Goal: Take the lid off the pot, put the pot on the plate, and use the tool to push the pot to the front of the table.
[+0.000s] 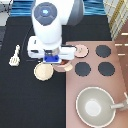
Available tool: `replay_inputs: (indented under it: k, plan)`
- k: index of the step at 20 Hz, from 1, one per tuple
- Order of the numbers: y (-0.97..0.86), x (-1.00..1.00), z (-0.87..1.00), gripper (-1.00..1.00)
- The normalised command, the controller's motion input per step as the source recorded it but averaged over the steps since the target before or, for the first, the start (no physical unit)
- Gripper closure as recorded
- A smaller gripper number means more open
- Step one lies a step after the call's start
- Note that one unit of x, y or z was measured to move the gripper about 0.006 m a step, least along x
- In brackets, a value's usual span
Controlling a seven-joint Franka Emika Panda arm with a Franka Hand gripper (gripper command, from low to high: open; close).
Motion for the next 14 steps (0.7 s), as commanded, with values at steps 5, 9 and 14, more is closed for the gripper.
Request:
replay_inputs:
  k: [5, 9, 14]
  plan:
    - [-1.00, -0.01, -0.14, 1.00]
    - [-0.89, -0.05, -0.56, 1.00]
    - [-0.57, 0.04, -0.70, 1.00]
